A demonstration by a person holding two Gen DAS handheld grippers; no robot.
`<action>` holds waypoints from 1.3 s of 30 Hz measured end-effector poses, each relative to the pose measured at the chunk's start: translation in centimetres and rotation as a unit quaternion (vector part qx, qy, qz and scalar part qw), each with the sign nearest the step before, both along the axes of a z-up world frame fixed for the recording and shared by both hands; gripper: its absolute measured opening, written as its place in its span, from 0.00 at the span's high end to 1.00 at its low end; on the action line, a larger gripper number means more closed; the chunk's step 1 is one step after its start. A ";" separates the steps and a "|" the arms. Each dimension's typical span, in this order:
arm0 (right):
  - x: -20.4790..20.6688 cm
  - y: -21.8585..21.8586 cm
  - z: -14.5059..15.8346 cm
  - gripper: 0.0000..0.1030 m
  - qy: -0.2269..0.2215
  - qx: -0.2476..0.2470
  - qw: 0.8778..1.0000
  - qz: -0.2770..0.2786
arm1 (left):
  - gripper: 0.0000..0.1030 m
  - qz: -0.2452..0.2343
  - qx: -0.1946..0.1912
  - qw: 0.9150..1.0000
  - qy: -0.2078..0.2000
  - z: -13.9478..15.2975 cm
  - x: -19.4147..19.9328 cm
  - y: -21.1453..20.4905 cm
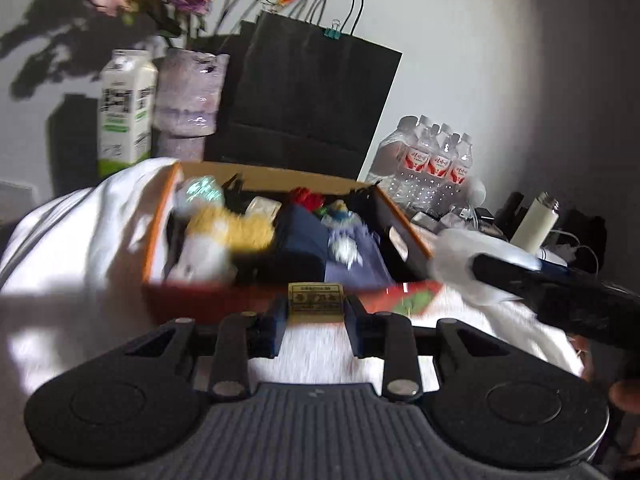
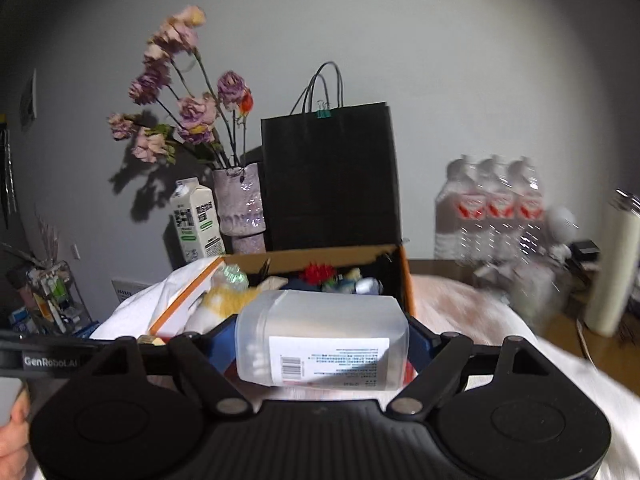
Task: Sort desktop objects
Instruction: 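Carry the gold packet and white container into the red box and release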
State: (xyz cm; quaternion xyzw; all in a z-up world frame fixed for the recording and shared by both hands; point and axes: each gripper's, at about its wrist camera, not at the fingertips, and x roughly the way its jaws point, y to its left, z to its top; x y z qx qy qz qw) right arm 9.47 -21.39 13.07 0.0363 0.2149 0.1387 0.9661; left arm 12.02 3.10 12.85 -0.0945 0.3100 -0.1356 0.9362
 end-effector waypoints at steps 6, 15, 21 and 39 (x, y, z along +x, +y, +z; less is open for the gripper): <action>11.0 3.9 -1.0 0.21 0.077 -0.080 0.994 -0.009 | 0.70 0.026 0.059 0.997 0.047 -1.7 8.6 -0.8; 17.2 5.4 -7.3 0.21 0.162 -0.123 0.979 -0.024 | 0.60 0.044 0.094 0.991 0.080 -5.9 13.6 -0.1; 16.7 3.4 -5.2 0.16 0.162 -0.067 0.984 -0.026 | 0.32 0.047 0.088 0.994 0.050 -3.6 12.9 1.0; 11.1 2.4 0.1 0.15 0.143 -0.052 0.988 -0.011 | 0.05 0.118 0.097 0.984 0.093 -0.4 7.8 3.3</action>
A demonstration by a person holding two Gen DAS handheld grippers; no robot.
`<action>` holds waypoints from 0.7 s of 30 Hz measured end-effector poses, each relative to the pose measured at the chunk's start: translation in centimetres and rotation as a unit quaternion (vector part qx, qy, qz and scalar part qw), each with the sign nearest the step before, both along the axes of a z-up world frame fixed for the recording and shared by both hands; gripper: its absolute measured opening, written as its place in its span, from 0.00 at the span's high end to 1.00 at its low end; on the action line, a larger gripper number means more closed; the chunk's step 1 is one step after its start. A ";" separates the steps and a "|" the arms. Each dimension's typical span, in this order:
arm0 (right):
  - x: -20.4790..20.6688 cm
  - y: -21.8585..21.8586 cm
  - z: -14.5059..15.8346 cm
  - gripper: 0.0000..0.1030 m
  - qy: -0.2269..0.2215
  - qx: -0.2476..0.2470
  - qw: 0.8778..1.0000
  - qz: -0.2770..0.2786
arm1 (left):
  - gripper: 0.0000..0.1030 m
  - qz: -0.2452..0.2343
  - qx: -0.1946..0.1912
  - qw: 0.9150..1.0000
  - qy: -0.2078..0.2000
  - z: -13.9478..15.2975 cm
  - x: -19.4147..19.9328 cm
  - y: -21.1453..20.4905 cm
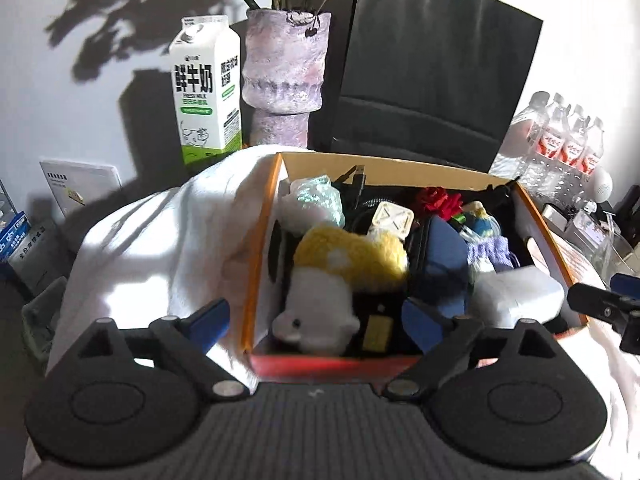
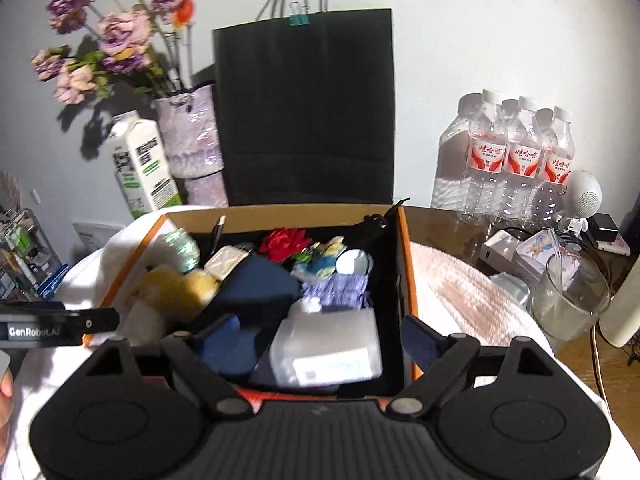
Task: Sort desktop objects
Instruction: 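Carry the gold packet and white container into the red box and release, then withdraw both open tools from the box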
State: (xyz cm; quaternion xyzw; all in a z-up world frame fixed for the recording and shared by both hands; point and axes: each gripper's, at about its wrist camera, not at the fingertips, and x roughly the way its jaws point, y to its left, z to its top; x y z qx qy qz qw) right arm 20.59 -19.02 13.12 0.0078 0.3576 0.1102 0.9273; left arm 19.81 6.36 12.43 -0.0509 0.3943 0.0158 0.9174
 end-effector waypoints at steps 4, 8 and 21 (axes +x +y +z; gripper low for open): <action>-3.3 0.6 -0.3 0.15 -0.008 0.004 1.000 0.019 | 0.03 -0.005 0.018 1.000 -0.016 0.4 -3.8 -0.5; -7.4 0.9 -0.4 0.15 -0.013 0.002 0.999 0.046 | 0.00 -0.030 0.056 0.996 -0.068 1.3 -9.0 -1.3; -25.3 -2.4 -3.4 0.04 -0.093 0.018 0.995 0.021 | 0.00 -0.049 0.009 0.984 -0.170 -3.1 -29.2 -2.4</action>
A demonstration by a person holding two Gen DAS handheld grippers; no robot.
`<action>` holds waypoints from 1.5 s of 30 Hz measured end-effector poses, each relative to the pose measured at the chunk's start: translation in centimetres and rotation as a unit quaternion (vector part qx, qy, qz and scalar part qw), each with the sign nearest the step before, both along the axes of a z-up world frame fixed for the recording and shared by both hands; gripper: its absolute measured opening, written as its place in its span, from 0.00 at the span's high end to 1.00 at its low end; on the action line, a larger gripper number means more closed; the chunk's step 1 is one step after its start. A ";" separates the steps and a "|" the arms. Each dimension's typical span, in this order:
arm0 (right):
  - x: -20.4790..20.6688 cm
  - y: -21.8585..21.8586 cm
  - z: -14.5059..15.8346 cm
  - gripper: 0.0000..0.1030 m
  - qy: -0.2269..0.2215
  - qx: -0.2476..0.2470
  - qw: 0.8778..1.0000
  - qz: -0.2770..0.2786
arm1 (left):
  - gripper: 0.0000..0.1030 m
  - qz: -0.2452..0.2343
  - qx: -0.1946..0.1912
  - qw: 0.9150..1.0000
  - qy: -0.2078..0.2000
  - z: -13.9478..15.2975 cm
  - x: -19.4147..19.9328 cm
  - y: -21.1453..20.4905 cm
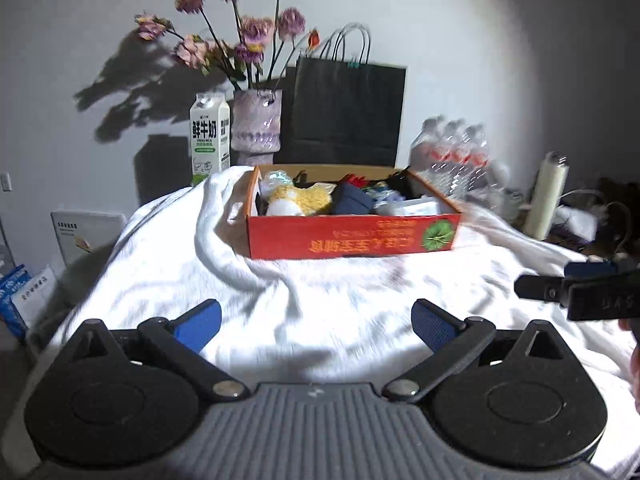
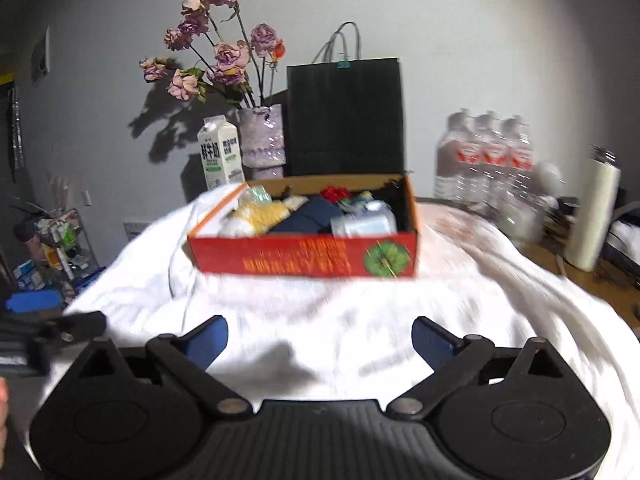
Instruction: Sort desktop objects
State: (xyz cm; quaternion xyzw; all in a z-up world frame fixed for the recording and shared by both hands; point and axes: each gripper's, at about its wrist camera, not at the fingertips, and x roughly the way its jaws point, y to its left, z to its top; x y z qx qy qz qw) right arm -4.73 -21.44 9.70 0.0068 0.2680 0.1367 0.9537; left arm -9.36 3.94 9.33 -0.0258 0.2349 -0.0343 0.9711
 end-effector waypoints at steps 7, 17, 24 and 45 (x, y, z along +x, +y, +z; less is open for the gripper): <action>-8.5 -2.8 -3.4 0.03 -0.020 -0.013 0.999 -0.036 | 0.00 0.046 -0.048 0.998 0.016 -1.9 -6.2 1.2; -8.0 -1.0 -5.1 0.00 -0.051 -0.017 0.998 -0.013 | 0.00 0.036 0.012 0.999 0.022 -5.7 -2.1 -2.0; 0.0 1.5 -8.2 0.00 0.000 0.004 1.000 -0.021 | 0.00 0.031 0.043 0.998 0.042 -7.4 5.2 -2.5; 5.5 3.5 -10.7 0.00 0.061 -0.047 0.997 -0.023 | 0.00 0.046 0.037 0.992 0.109 -9.9 9.4 -2.9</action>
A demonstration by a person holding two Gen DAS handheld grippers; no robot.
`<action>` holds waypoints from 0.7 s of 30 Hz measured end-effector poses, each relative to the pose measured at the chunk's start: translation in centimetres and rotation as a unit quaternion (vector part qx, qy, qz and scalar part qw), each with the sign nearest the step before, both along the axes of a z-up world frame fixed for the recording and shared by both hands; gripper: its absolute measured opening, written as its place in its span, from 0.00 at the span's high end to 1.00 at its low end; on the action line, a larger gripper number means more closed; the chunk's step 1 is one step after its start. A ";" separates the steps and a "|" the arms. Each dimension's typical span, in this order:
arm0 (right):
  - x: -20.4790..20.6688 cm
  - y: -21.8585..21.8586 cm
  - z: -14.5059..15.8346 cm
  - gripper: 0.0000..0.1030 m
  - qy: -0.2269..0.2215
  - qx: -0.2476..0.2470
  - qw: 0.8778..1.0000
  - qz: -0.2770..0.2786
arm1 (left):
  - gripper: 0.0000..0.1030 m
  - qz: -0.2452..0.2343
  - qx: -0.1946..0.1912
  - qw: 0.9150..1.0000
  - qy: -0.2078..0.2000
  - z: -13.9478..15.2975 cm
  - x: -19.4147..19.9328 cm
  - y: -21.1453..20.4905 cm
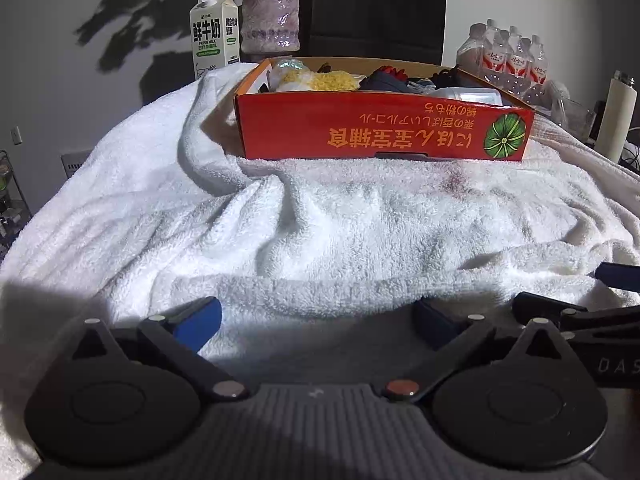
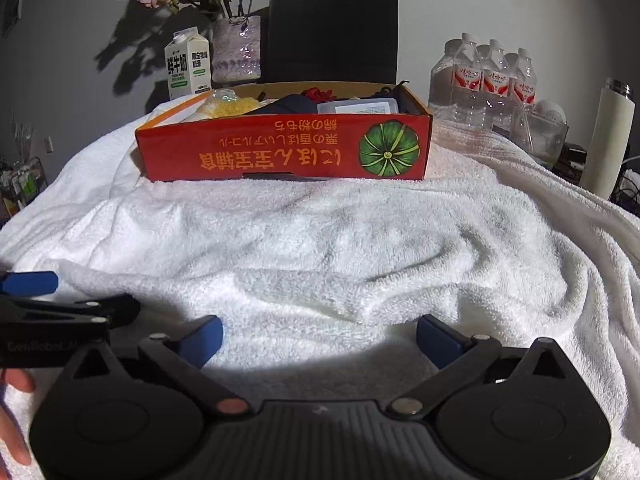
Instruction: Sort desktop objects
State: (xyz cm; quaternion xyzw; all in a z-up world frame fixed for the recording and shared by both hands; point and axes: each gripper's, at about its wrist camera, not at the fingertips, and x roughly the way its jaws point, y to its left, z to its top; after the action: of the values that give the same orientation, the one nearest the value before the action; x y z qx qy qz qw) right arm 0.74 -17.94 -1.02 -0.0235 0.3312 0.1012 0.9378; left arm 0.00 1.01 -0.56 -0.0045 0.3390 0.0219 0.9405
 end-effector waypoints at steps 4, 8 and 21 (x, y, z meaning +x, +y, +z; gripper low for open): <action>0.0 0.2 0.1 0.00 0.000 -0.006 1.000 0.000 | 0.00 -0.001 0.004 1.000 0.000 0.0 0.1 -0.2; 0.0 0.0 0.0 0.00 0.000 -0.006 1.000 0.000 | 0.00 -0.002 -0.002 1.000 0.001 -0.1 0.2 0.0; 0.0 0.1 0.0 0.00 0.000 -0.006 1.000 0.000 | 0.00 -0.002 -0.001 1.000 0.001 -0.1 0.2 0.0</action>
State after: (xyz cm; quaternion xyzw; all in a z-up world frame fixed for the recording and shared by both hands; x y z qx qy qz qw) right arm 0.78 -17.85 -0.99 -0.0295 0.3317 0.0995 0.9376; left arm 0.15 1.03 -0.67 -0.0049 0.3400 0.0199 0.9402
